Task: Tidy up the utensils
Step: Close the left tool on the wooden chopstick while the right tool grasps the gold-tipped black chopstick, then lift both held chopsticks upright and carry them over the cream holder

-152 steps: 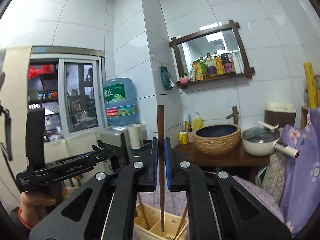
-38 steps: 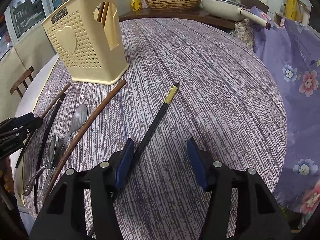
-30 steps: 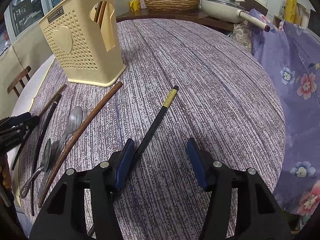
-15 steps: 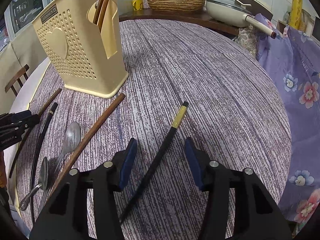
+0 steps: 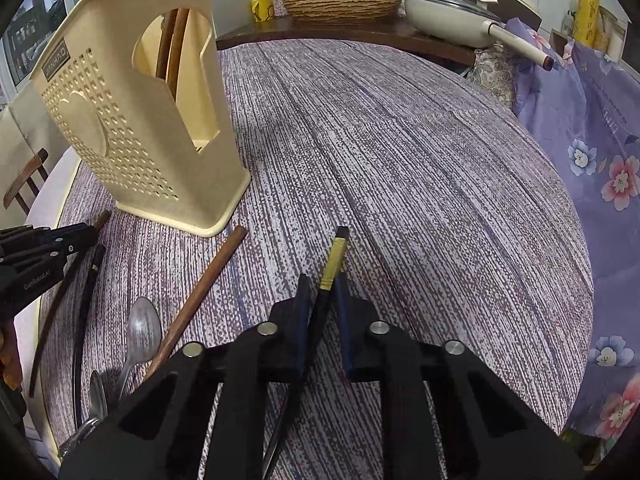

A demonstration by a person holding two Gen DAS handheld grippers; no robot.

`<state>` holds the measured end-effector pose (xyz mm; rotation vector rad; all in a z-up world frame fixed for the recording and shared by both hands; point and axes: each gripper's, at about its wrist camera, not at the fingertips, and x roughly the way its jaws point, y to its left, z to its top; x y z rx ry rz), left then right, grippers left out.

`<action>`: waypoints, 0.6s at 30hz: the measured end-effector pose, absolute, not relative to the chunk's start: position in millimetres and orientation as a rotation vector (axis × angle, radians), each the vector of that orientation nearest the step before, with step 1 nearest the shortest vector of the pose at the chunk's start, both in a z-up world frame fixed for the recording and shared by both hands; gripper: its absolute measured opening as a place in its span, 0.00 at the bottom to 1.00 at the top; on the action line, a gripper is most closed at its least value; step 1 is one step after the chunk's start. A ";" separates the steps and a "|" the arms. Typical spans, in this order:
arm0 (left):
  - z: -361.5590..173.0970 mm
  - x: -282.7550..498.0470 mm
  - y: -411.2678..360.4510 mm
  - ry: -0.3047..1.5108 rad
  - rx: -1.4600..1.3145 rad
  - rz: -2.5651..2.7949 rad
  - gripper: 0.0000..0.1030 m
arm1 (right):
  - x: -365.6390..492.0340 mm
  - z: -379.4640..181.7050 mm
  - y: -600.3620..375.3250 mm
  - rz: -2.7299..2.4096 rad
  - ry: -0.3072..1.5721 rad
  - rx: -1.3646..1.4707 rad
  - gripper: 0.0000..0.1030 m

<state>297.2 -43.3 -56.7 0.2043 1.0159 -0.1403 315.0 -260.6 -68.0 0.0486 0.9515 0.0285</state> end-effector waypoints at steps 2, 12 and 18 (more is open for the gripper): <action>-57.3 294.8 -45.7 1.010 0.218 -0.130 0.09 | 315.3 -68.0 -261.2 0.032 0.954 0.057 0.12; -57.7 291.5 -47.5 0.994 0.217 -0.113 0.08 | 312.6 -67.9 -254.2 0.022 0.939 0.045 0.11; -57.4 289.0 -47.9 0.985 0.205 -0.104 0.08 | 308.2 -68.2 -251.7 0.015 0.930 0.042 0.10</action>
